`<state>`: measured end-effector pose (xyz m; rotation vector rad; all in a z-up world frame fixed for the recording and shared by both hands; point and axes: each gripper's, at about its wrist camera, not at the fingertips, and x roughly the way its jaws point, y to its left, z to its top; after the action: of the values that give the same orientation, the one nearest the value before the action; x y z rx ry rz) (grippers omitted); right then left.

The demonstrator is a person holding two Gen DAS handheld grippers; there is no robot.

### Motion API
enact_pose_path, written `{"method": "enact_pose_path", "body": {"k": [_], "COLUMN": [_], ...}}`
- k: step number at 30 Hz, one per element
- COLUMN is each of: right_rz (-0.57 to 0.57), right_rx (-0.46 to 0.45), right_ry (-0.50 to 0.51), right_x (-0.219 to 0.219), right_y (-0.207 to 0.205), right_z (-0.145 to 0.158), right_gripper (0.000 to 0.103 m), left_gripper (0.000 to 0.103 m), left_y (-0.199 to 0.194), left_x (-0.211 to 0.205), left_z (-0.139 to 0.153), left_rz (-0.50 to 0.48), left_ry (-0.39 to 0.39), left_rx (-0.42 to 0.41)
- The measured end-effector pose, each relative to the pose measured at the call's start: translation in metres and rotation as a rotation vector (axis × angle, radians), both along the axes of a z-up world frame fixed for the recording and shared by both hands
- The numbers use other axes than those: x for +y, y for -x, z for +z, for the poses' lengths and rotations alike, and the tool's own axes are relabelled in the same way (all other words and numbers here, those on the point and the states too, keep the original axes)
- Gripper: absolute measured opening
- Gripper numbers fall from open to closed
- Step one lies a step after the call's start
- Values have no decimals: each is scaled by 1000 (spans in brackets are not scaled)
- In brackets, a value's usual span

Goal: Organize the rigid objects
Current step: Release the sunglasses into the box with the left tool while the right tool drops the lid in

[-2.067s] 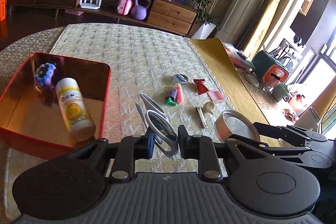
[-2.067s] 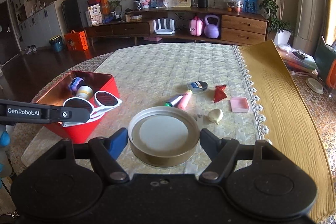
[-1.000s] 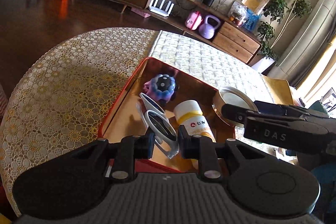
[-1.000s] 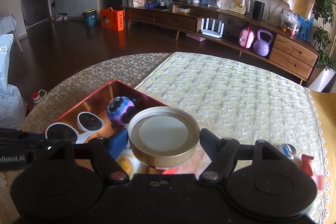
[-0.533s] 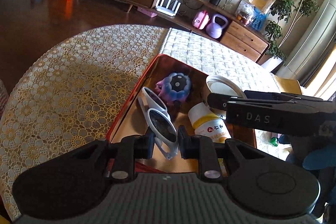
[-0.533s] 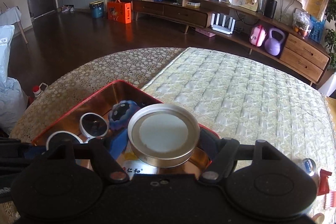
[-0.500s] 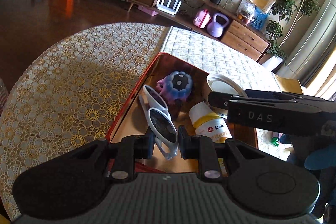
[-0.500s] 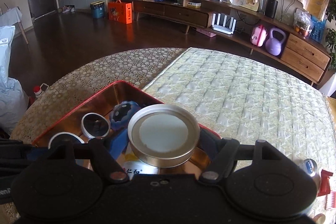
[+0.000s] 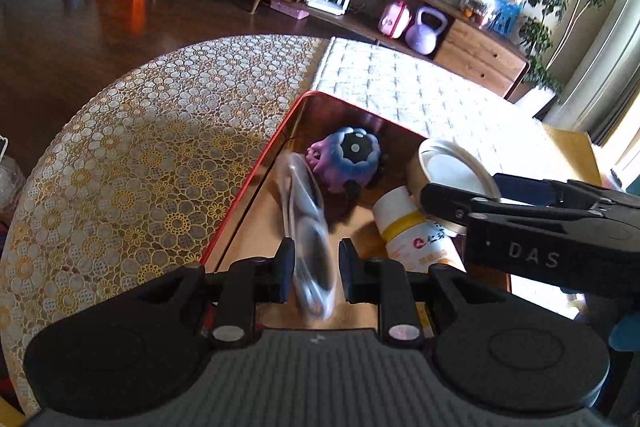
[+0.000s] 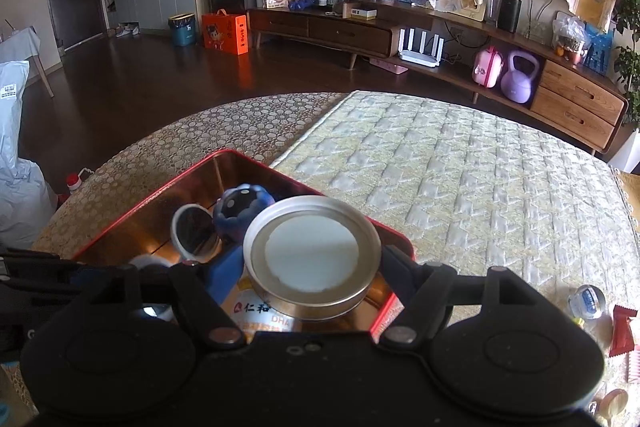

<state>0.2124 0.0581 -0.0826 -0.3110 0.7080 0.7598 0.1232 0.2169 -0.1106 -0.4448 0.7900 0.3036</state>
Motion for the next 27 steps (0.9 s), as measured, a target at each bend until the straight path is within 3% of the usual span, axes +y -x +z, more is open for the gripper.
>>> {"method": "enact_pose_path", "body": {"k": [10,17,23,25,27], "right_rz": [-18,-50,-63,-65,-67], "right_rx": [-16,27,46,55,60], "right_ry": [-35,-52,-98,-118,-137], "right_x": [-19,-48,-73,-80,-88], "right_y": [0,10,25,33,39], "right_z": [18,27,37,40,43], "right_gripper": [81,85,89,91,93], "left_gripper": [23,31,32,37,57], "left_y": [5,14,22,24,29], "left_x": [0,-4,-12,-16,-21], "left_z": [4,9,18,22,28], "left_rz": [10,13,4,-5,-9], "left_ry": [27,43,48,48,42], "left_rx": [16,6,-7,-18,-37]}}
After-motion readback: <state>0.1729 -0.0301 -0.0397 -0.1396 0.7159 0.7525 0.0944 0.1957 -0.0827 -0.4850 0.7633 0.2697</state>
